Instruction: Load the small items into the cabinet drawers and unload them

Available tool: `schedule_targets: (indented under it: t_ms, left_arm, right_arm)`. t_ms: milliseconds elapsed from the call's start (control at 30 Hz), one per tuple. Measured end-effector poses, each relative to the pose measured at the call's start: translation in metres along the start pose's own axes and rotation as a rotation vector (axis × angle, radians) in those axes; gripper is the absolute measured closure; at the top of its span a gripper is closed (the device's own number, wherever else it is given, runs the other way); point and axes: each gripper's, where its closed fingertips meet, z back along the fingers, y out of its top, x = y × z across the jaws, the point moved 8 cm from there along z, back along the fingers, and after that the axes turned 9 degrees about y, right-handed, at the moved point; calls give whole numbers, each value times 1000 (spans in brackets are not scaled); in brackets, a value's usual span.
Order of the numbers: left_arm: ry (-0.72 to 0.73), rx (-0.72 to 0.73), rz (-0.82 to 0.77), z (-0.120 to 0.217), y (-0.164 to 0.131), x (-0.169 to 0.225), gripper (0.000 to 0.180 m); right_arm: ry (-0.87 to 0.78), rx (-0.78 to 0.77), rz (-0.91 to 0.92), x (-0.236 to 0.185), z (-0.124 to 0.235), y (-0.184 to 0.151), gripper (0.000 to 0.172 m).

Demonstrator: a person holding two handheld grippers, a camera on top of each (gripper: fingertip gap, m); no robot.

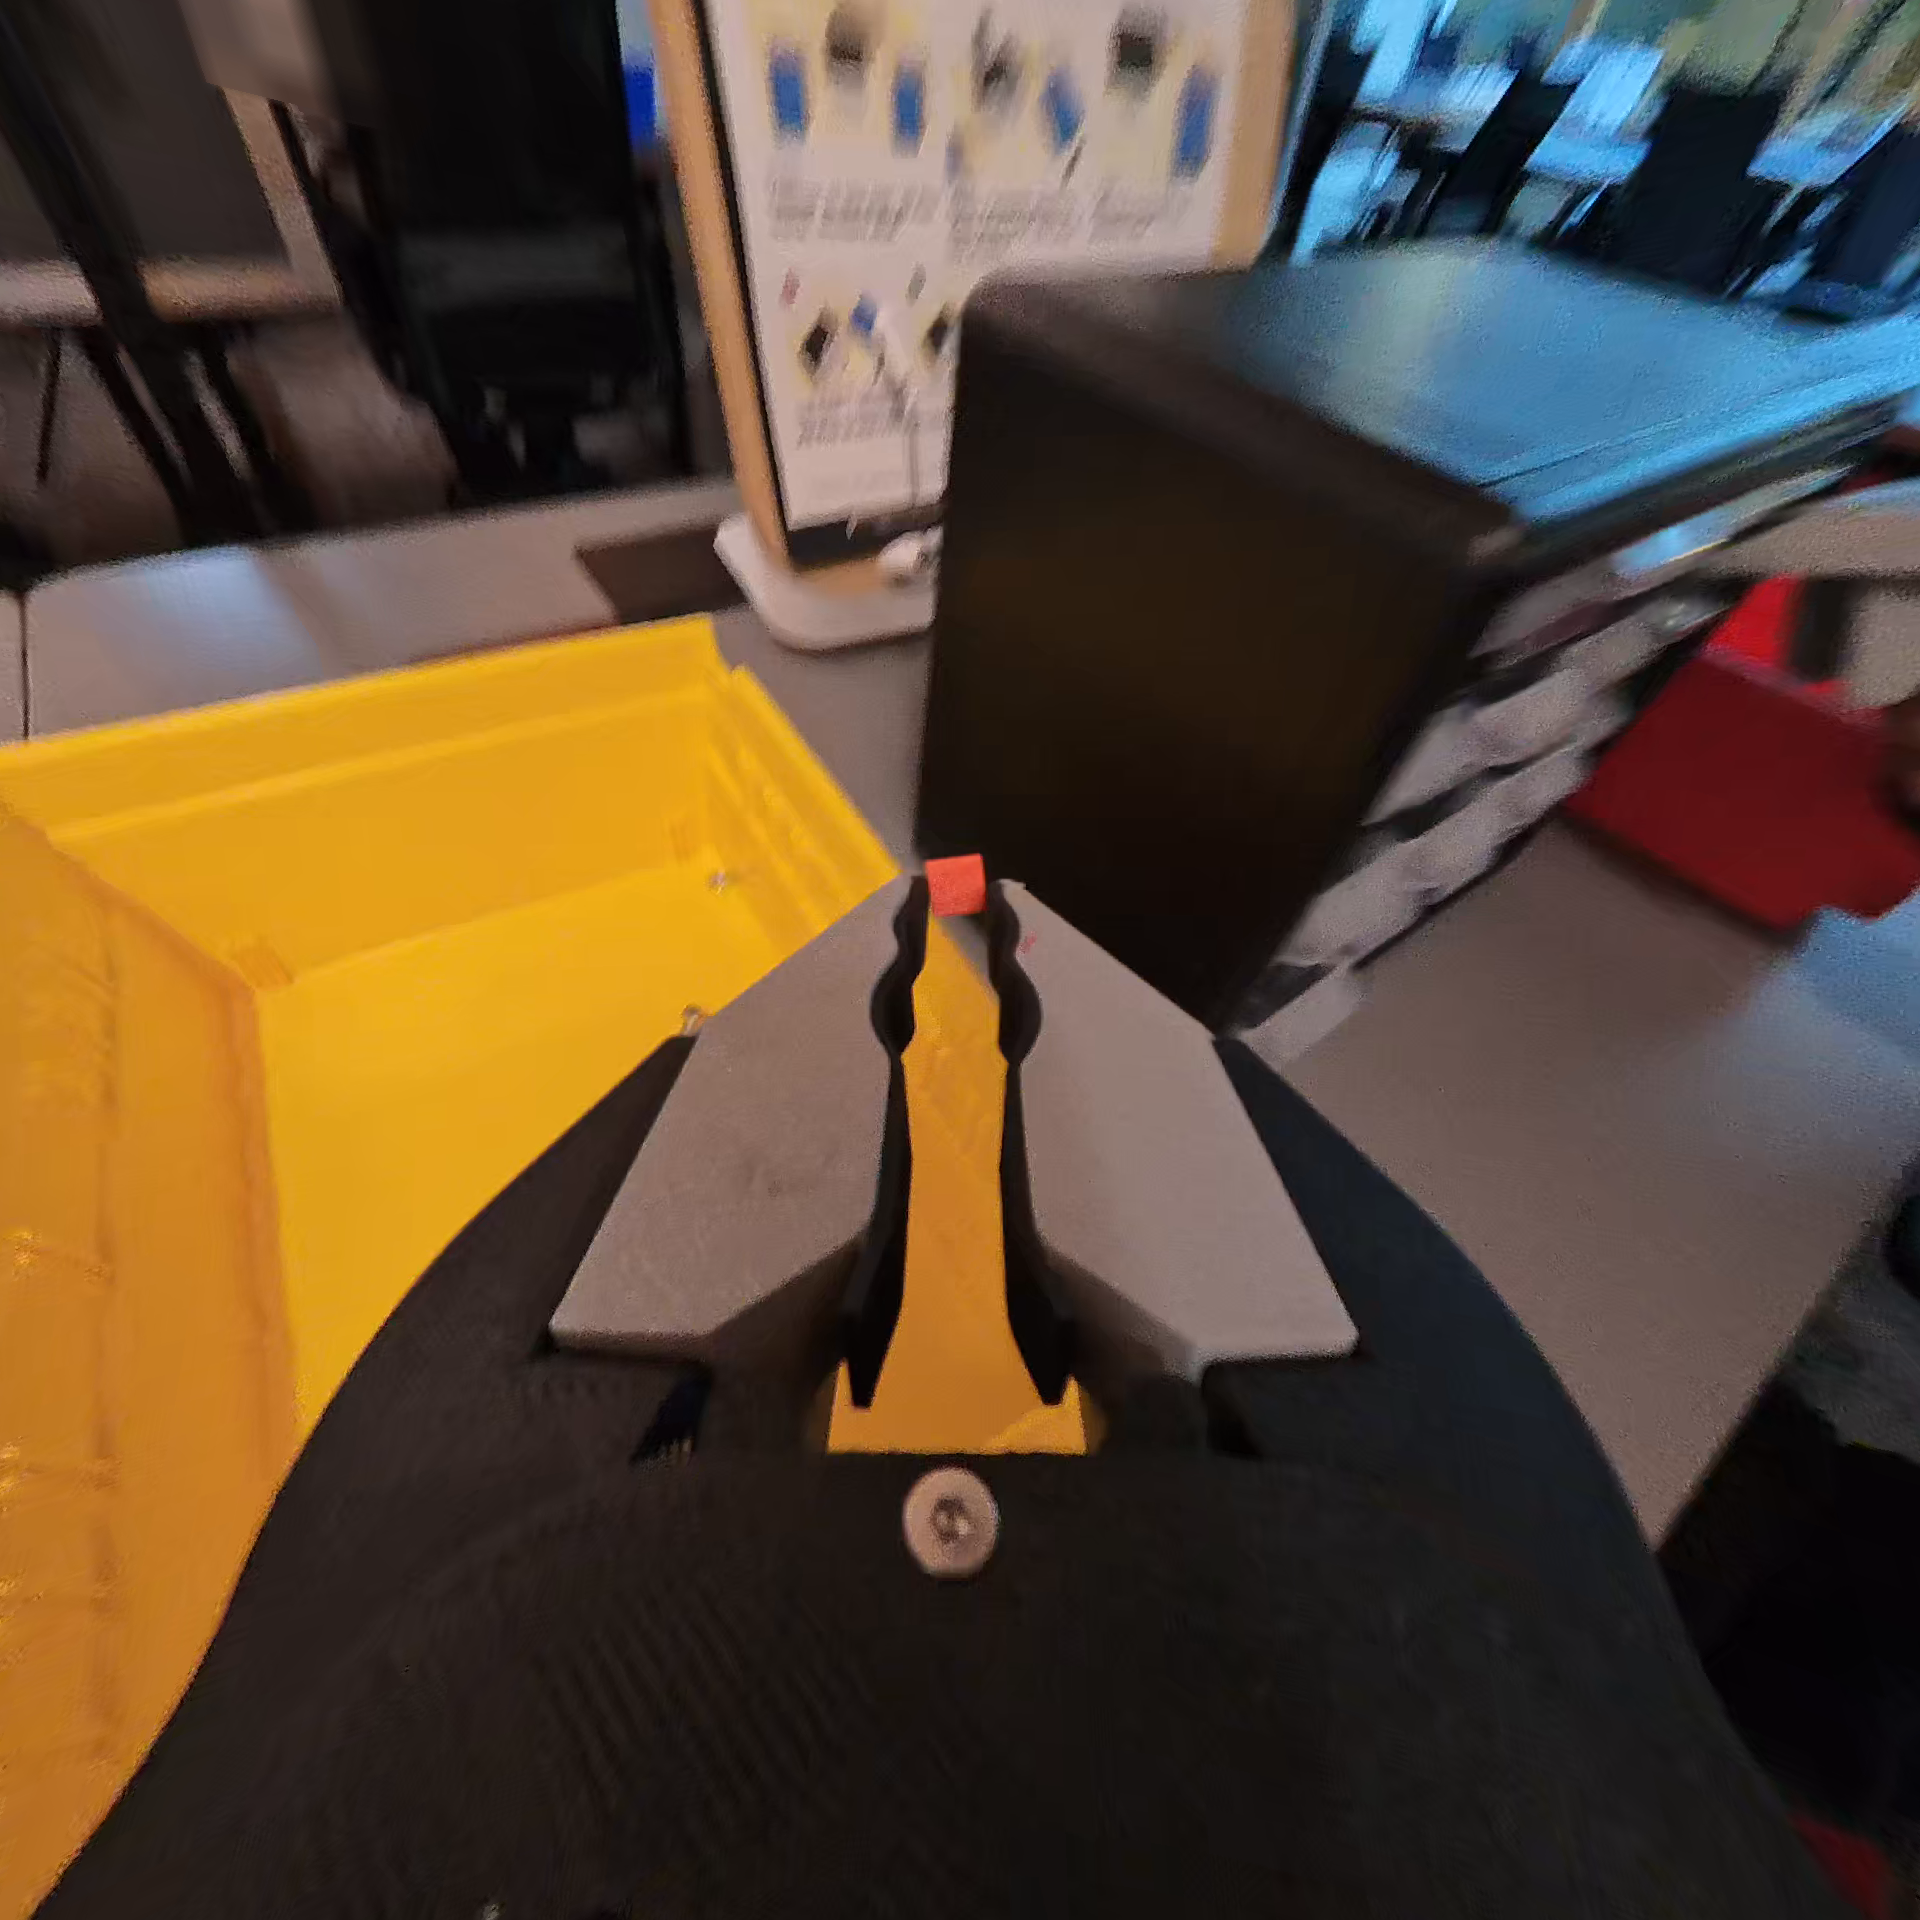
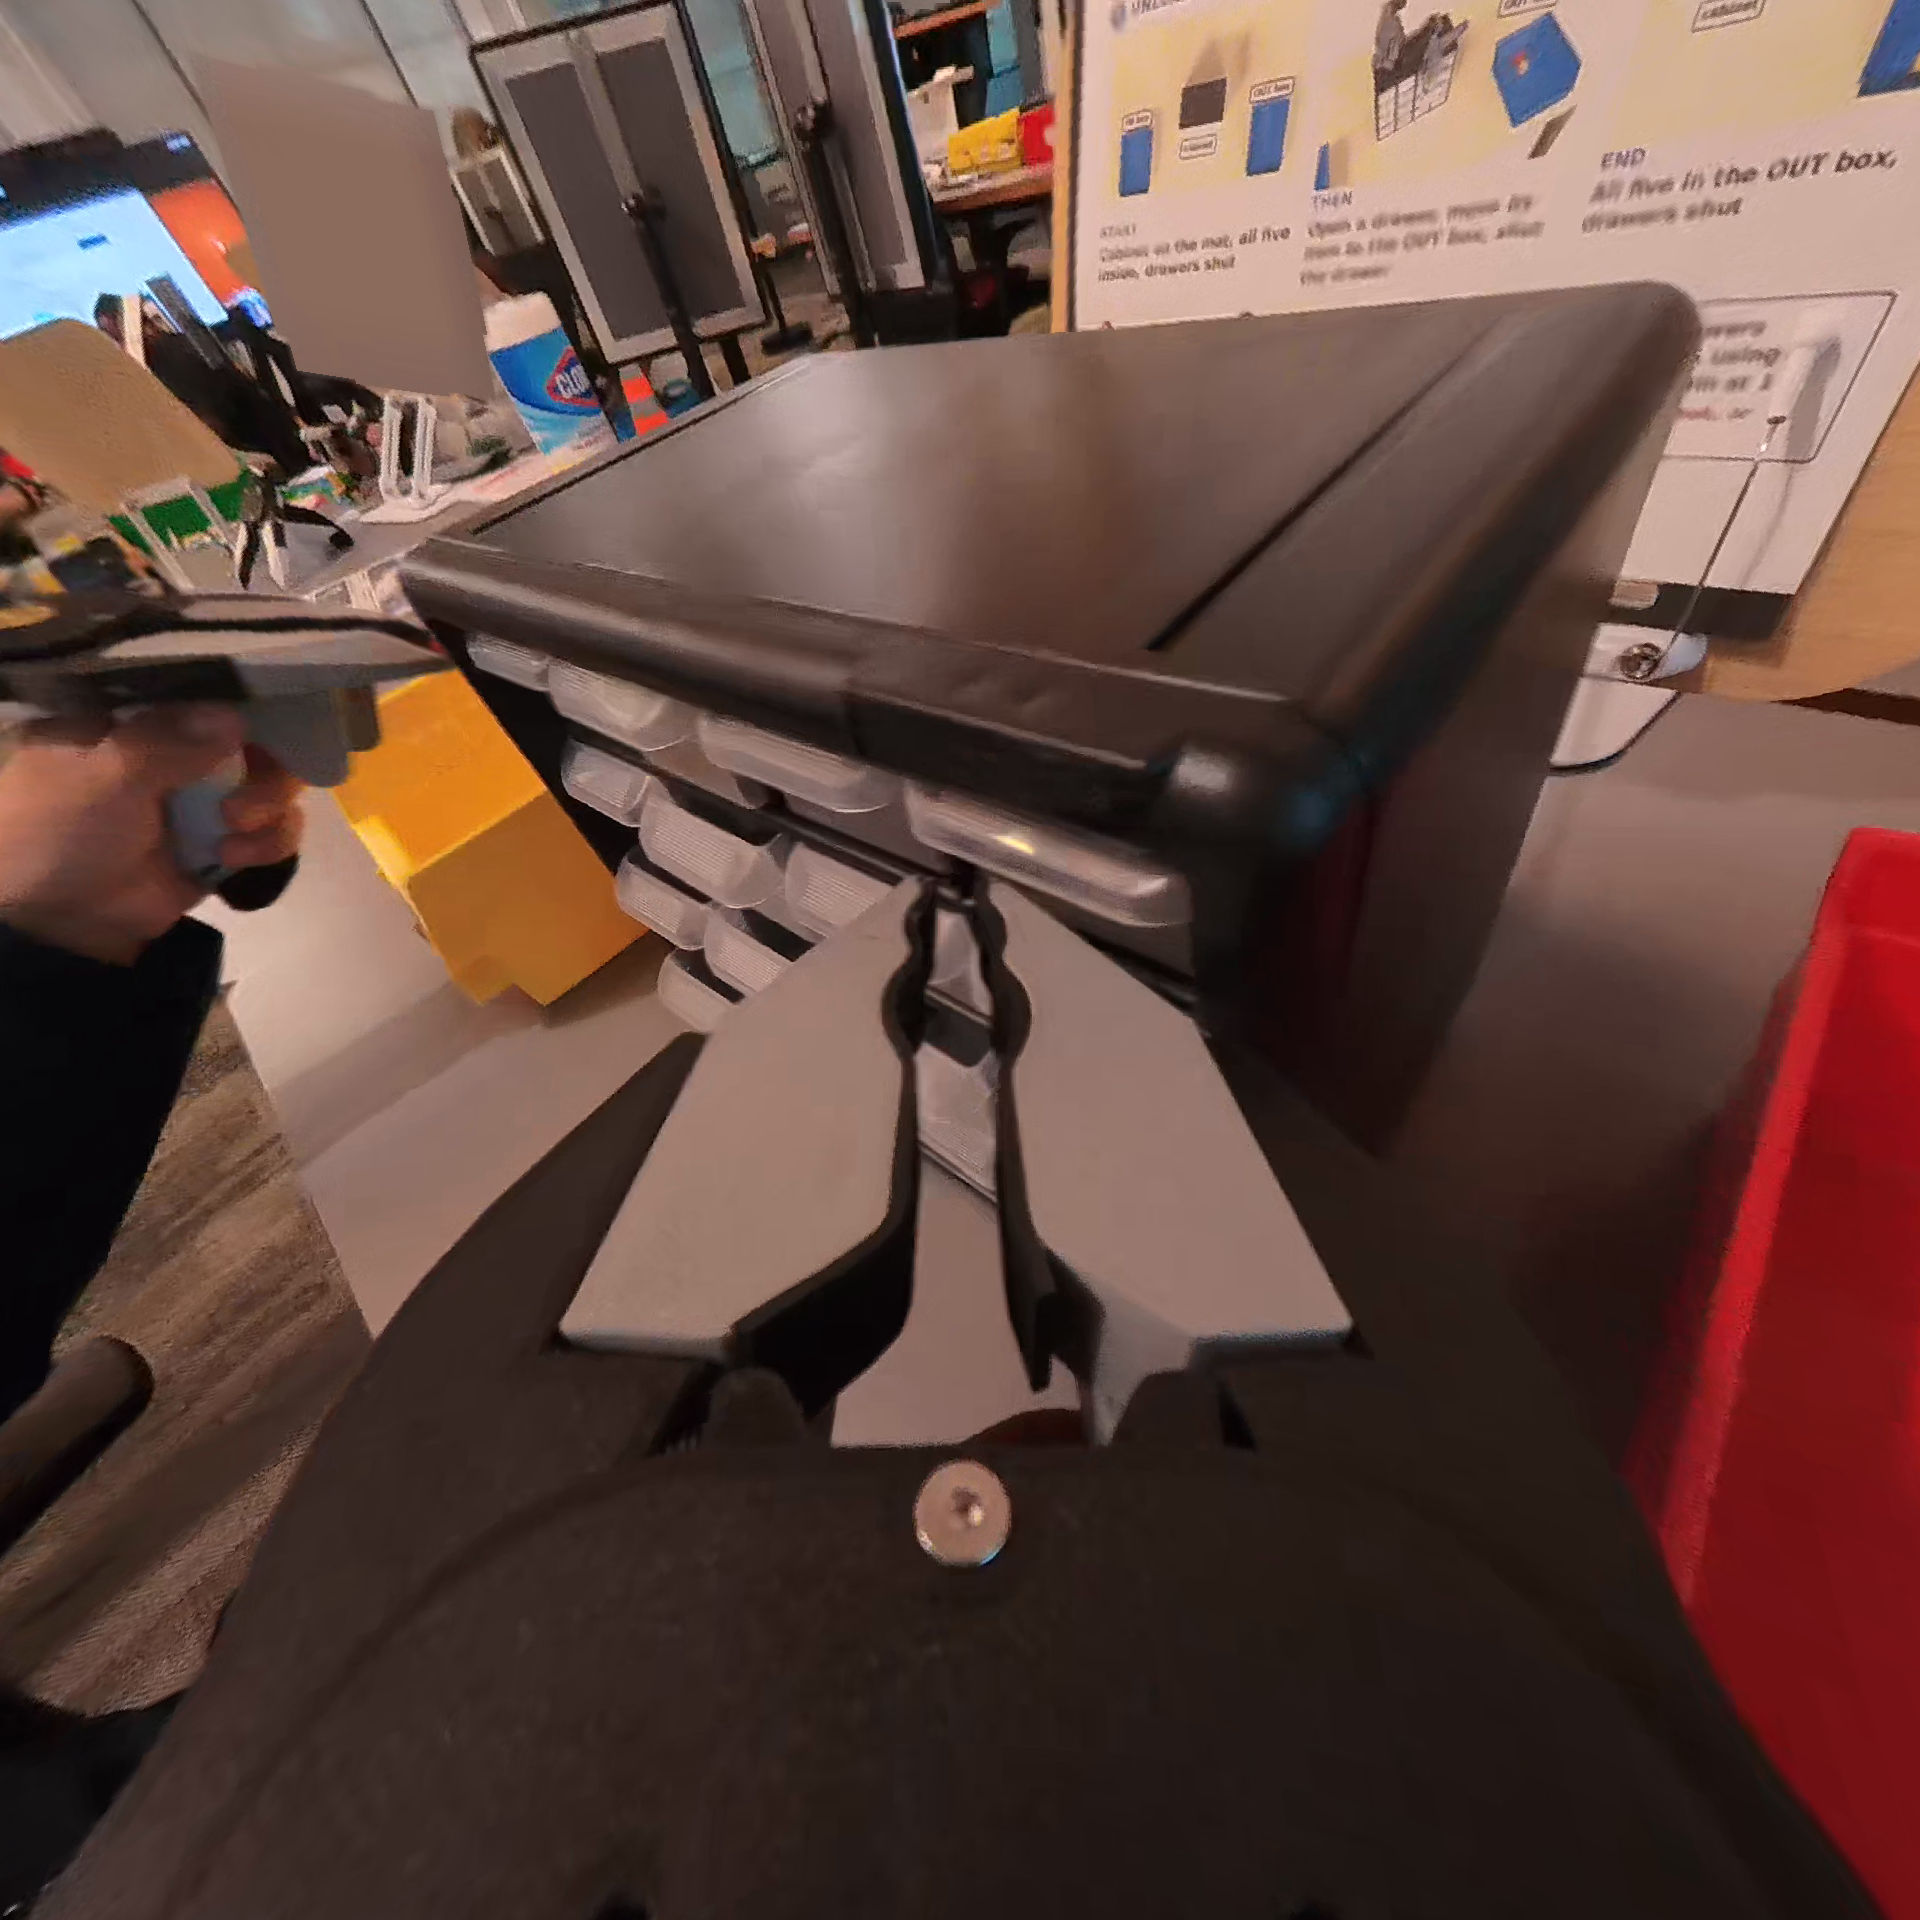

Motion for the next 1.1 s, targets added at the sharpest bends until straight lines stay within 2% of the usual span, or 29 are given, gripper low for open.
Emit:
schedule_targets:
  t_ms: [33, 200, 300, 367, 433, 500, 600, 667, 800, 900, 1100]
  left_arm:
    - [-26, 60, 0, 12, 3, 7, 172]
    - [-178, 291, 33, 55, 16, 29, 172]
    - [-334, 366, 94, 74, 28, 41, 172]
    - [-340, 413, 87, 81, 33, 45, 172]
    - [-328, 429, 68, 85, 35, 48, 172]
    - [-325, 443, 60, 86, 35, 50, 173]
    - [-336, 425, 53, 86, 34, 52, 172]
    - [-332, 436, 47, 88, 34, 51, 173]
    - [-321, 437, 46, 91, 35, 48, 172]
    - [-321, 446, 45, 95, 37, 47, 172]
    - [-324, 422, 35, 96, 35, 46, 172]
  right_arm:
    - [6, 16, 15, -5, -1, -2, 160]
    - [112, 152, -5, -32, -11, -11, 145]
    - [152, 278, -71, -38, -17, -12, 144]
    - [191, 356, -137, -38, -23, -10, 144]
    - [252, 426, -246, -36, -28, -11, 149]
    - [303, 492, -363, -30, -32, -15, 161]
    - [427, 594, -499, -24, -36, -23, 164]
    - [416, 632, -564, -17, -38, -29, 159]
    - [339, 712, -527, -16, -31, -29, 158]
    - [316, 712, -481, -18, -31, -23, 160]
    - [363, 727, -462, -23, -27, -27, 162]
